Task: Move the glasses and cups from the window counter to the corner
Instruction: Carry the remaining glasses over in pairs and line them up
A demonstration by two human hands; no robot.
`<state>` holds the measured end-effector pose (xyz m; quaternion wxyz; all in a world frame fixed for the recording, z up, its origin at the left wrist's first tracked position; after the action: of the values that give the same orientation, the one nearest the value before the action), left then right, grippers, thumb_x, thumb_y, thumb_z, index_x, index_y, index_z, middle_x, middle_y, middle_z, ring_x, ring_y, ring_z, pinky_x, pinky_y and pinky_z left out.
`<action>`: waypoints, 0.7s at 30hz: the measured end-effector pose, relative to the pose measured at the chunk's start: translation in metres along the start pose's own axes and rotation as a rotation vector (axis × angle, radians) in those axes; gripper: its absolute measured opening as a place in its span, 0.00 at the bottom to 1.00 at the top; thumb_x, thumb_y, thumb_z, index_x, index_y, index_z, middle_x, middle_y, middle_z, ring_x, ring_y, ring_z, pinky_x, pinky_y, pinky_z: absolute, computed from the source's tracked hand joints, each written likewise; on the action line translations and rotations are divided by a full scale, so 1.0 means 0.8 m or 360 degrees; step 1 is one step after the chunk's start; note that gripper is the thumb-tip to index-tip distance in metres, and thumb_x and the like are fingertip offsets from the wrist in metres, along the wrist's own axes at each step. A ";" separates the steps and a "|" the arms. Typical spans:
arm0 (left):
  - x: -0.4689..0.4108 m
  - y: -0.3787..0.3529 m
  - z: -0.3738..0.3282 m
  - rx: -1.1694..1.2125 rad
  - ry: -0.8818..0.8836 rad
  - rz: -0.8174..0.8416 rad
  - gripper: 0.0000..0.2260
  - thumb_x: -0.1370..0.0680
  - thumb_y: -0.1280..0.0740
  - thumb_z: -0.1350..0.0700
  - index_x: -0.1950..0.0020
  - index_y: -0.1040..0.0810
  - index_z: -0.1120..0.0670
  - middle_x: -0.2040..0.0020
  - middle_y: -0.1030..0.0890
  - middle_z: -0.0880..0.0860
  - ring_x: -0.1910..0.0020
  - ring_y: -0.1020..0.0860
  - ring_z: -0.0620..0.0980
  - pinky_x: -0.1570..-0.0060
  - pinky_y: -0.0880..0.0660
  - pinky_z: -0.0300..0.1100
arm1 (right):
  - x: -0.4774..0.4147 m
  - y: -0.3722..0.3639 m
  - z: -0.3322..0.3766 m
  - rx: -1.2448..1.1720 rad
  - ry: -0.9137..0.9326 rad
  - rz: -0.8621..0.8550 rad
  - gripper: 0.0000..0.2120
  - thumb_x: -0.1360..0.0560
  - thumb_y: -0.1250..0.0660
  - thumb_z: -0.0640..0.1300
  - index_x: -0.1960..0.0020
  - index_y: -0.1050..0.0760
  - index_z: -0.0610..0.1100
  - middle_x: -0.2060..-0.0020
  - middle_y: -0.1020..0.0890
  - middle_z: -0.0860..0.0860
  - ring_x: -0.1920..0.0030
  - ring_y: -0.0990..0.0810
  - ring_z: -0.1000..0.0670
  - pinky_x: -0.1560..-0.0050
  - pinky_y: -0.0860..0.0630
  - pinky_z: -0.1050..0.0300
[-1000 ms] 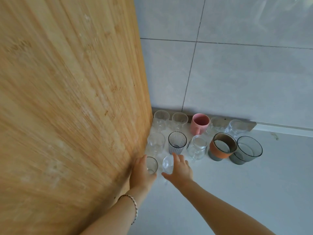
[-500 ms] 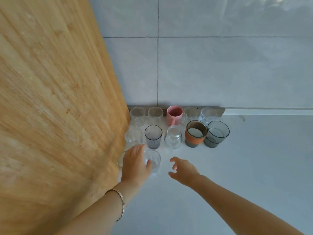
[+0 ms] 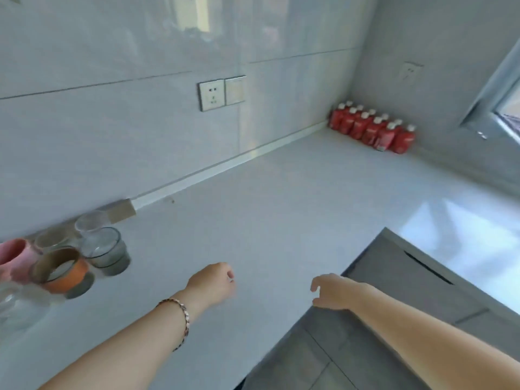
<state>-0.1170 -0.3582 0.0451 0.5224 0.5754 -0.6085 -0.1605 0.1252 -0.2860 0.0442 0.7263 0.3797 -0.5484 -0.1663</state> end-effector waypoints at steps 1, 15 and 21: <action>-0.015 -0.012 -0.041 -0.0036 -0.0065 0.0030 0.12 0.24 0.39 0.54 0.42 0.24 0.53 0.40 0.21 0.52 0.41 0.23 0.53 0.42 0.27 0.42 | 0.013 0.006 -0.048 0.0012 -0.0076 -0.0006 0.18 0.21 0.43 0.46 0.34 0.30 0.39 0.34 0.27 0.44 0.36 0.27 0.44 0.36 0.30 0.53; -0.153 -0.155 -0.472 -0.0596 -0.0739 0.0456 0.11 0.24 0.39 0.52 0.44 0.24 0.50 0.42 0.21 0.49 0.43 0.23 0.50 0.44 0.27 0.41 | 0.134 -0.002 -0.493 -0.0632 -0.1033 -0.0068 0.15 0.22 0.42 0.42 0.40 0.25 0.37 0.41 0.22 0.42 0.42 0.22 0.43 0.43 0.26 0.51; -0.232 -0.194 -0.637 -0.0714 -0.0967 0.0580 0.12 0.24 0.39 0.54 0.42 0.23 0.52 0.42 0.20 0.51 0.42 0.22 0.52 0.42 0.27 0.41 | 0.154 0.003 -0.602 -0.0919 -0.1280 -0.0113 0.21 0.22 0.41 0.49 0.32 0.31 0.41 0.33 0.28 0.45 0.34 0.28 0.44 0.34 0.30 0.50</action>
<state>0.3451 -0.0346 0.0426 0.4514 0.2568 -0.7767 -0.3565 0.6118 -0.1875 0.0750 0.5266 0.0871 -0.7034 -0.4693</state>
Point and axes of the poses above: each hand's wrist, its own x-axis away from the middle knuckle, its own y-axis out of the back of the hand, z = x × y, the point moved 1 cm from there along -x, towards the middle knuckle
